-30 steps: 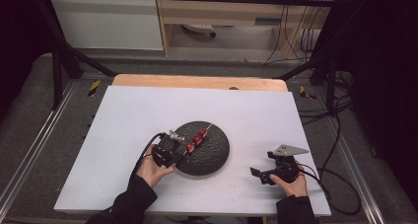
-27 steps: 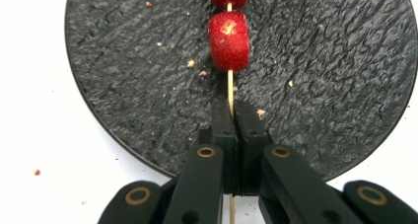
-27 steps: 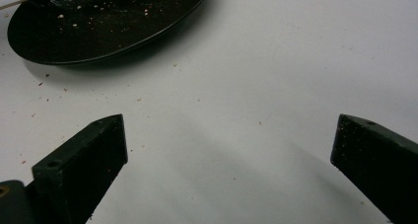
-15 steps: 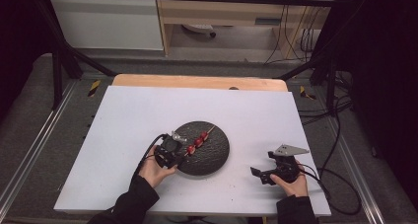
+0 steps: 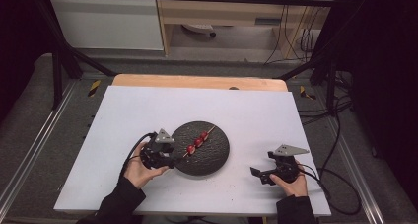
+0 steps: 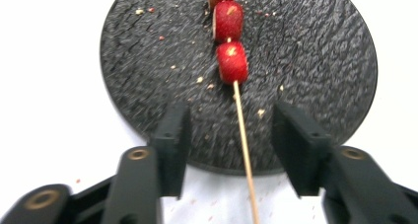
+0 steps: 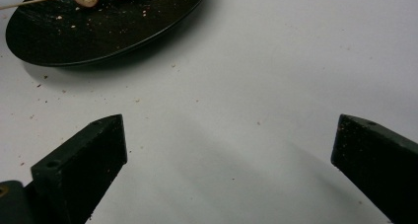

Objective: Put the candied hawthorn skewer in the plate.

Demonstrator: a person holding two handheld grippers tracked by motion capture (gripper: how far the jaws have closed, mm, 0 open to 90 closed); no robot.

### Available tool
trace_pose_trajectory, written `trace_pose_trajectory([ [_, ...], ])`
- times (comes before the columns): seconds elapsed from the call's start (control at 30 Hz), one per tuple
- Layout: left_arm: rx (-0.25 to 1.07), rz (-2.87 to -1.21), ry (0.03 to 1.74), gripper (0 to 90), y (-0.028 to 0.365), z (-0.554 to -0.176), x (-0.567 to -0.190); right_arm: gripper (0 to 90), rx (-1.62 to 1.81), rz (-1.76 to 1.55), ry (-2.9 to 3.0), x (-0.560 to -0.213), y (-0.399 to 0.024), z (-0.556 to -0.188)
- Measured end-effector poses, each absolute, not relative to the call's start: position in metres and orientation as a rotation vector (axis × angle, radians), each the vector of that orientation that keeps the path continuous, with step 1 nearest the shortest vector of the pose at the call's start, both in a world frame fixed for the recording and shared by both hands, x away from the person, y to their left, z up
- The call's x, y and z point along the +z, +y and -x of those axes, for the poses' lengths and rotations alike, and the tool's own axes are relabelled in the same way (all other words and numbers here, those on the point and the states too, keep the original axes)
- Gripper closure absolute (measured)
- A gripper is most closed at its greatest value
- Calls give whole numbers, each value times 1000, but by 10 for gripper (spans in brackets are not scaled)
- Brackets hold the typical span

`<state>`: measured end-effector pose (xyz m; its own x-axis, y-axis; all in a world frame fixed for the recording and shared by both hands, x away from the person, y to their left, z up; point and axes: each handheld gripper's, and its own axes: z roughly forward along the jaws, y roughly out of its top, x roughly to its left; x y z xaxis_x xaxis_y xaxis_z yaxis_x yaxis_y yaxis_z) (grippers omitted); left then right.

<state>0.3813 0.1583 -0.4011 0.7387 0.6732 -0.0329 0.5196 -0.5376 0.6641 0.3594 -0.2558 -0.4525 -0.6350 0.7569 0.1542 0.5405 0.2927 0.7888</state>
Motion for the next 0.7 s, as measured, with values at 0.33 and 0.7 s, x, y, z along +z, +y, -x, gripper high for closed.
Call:
trace_pose_trajectory([
  [0.33,330,-2247,876,186,198,-376,-400,6,1260,-1196,2312,-452,-256,-359],
  [0.7,354,-2206,905,59,237,-362,-416,5,1266,-1198,2312,-453,-256,-359],
])
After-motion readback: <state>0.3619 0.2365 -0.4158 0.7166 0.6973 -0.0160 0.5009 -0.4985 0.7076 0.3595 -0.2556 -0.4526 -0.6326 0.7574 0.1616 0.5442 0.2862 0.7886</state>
